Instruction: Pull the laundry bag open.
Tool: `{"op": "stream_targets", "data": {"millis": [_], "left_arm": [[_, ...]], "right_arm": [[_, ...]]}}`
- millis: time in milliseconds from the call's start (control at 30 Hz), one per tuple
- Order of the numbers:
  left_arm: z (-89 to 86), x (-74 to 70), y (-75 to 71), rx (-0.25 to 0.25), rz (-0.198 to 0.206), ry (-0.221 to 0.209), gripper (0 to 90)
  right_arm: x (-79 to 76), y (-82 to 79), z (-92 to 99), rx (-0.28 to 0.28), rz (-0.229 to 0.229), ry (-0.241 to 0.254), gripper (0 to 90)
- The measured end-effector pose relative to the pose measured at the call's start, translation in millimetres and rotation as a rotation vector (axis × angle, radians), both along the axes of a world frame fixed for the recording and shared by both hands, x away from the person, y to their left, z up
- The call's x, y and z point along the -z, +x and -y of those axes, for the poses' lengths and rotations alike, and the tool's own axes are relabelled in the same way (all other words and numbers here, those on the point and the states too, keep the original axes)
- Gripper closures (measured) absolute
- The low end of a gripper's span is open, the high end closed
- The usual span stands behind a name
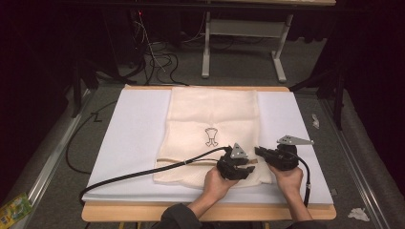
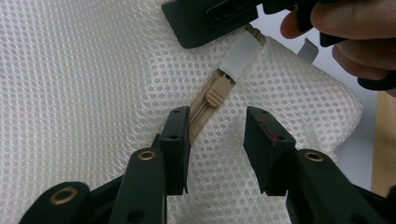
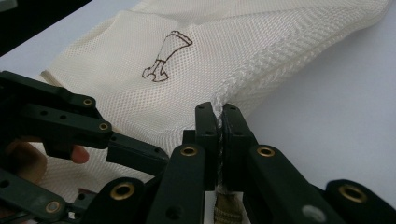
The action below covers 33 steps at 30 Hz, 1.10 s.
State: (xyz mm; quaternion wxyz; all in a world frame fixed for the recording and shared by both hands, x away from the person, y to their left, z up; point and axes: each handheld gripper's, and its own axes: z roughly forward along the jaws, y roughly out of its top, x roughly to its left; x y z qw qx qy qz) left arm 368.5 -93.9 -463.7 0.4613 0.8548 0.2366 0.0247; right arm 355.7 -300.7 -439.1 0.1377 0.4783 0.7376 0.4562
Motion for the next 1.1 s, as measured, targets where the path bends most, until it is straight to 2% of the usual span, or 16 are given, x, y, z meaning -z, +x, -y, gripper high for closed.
{"op": "stream_targets", "data": {"millis": [233,400,533,767,867,1100], "left_arm": [[1.7,2.3,2.2,-0.001,-0.01,-0.021,60.8],[3.1,7.0,3.3,0.013,-0.028,-0.036,66.7],[2.3,4.4,2.3,0.022,-0.021,-0.051,69.1],[1.1,4.1,1.4,0.033,-0.017,-0.049,74.4],[-0.1,1.8,0.6,0.042,-0.002,-0.056,75.4],[-0.1,2.1,1.7,0.049,-0.018,-0.059,80.9]], "right_arm": [[-0.7,-0.1,-4.4,-0.013,0.006,0.005,88.7],[-0.3,-0.8,-8.5,-0.017,-0.004,0.008,88.7],[-0.3,-0.8,-8.7,-0.017,0.0,0.01,88.7],[1.8,-0.9,-7.5,-0.015,-0.003,0.01,88.6],[2.2,-1.3,-6.7,-0.015,0.0,0.012,88.6],[2.7,-1.2,-6.7,-0.016,0.0,0.014,88.6]]}}
